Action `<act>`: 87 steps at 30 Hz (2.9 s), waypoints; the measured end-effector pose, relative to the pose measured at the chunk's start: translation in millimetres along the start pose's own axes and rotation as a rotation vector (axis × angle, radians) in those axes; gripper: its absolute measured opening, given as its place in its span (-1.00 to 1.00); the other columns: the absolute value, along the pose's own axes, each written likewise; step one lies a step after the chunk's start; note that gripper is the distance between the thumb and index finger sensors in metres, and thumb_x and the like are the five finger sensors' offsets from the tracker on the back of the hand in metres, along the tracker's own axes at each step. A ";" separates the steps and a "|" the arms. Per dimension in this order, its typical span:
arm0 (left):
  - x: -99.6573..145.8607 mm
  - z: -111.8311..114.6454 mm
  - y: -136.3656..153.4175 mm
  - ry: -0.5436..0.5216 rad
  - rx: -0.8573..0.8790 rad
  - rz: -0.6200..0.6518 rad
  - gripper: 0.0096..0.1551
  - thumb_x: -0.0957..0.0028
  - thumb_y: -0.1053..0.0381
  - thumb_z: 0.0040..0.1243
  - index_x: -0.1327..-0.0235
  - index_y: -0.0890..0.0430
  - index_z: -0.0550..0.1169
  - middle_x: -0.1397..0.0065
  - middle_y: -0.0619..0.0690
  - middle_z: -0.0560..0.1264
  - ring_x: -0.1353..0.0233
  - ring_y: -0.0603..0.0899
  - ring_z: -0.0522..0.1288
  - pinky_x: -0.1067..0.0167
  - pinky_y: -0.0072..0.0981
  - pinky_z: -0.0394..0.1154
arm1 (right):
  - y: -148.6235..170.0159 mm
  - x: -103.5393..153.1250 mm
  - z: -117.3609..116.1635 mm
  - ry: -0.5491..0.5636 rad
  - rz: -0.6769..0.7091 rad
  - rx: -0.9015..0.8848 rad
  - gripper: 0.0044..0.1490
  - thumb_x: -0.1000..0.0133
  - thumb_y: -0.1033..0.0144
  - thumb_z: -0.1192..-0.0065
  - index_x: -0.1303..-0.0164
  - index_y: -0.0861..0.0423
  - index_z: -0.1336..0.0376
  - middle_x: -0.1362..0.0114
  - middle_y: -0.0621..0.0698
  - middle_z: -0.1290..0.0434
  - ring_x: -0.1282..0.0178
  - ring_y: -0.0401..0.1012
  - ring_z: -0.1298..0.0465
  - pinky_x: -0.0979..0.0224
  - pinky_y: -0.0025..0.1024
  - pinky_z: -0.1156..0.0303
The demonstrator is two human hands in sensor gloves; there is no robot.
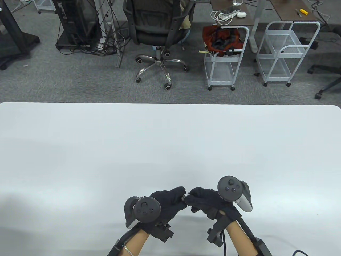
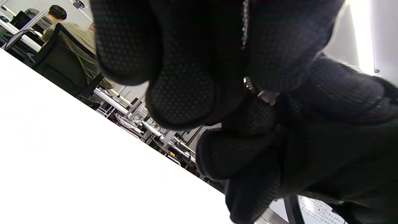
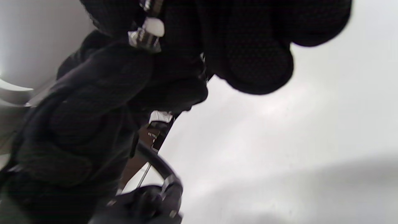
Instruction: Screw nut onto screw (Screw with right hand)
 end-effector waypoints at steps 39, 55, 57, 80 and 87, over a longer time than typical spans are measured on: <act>1.3 -0.9 -3.5 -0.026 0.008 0.002 -0.46 0.13 -0.13 0.39 -0.02 0.14 0.69 0.09 -0.14 0.84 0.14 -0.11 0.82 0.05 -0.31 0.71 | 2.4 1.3 1.3 0.074 0.008 -0.048 -0.41 -0.29 0.06 -0.02 0.16 0.32 -0.48 0.05 0.28 -0.65 0.26 -0.01 -0.71 0.07 -0.01 -0.51; 2.2 -4.9 -4.5 -0.052 -0.008 -0.017 -0.46 0.13 -0.14 0.39 -0.01 0.14 0.70 0.10 -0.13 0.84 0.15 -0.10 0.82 0.06 -0.30 0.71 | -0.7 0.9 -1.8 -0.122 -0.023 -0.084 -0.38 -0.27 0.07 -0.14 -0.17 0.38 -0.32 -0.22 0.40 -0.50 -0.02 0.10 -0.63 -0.11 0.08 -0.43; 2.2 -3.8 -4.4 -0.043 0.012 -0.022 -0.46 0.14 -0.13 0.39 -0.01 0.15 0.70 0.11 -0.13 0.85 0.16 -0.10 0.83 0.06 -0.30 0.71 | -0.2 0.8 -0.5 -0.023 0.007 -0.035 -0.40 -0.27 0.03 -0.12 -0.03 0.34 -0.39 -0.11 0.32 -0.58 0.10 0.03 -0.68 -0.04 0.02 -0.48; 1.3 -3.3 0.7 -0.027 0.087 -0.028 -0.46 0.15 -0.13 0.40 -0.01 0.12 0.71 0.07 -0.13 0.84 0.12 -0.09 0.82 0.03 -0.29 0.70 | 1.2 2.5 -1.5 0.083 -0.022 -0.094 -0.42 -0.30 0.10 0.01 0.18 0.33 -0.48 0.07 0.29 -0.65 0.28 0.00 -0.71 0.09 -0.01 -0.51; 2.1 -3.8 -2.9 -0.038 0.034 -0.016 -0.46 0.15 -0.13 0.40 0.00 0.13 0.71 0.08 -0.13 0.84 0.13 -0.10 0.82 0.04 -0.30 0.70 | 0.3 1.5 0.6 0.012 0.002 -0.028 -0.41 -0.28 0.01 -0.07 0.03 0.31 -0.42 -0.05 0.28 -0.62 0.15 -0.01 -0.70 0.01 -0.03 -0.51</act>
Point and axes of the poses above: the tracker on the back of each hand, its own y axis roughly to the little-finger side, its own x axis roughly from the fingertips to the wrist, z = x × y, the point moved 1 cm from there along -x, roughly from the wrist to the fingertips
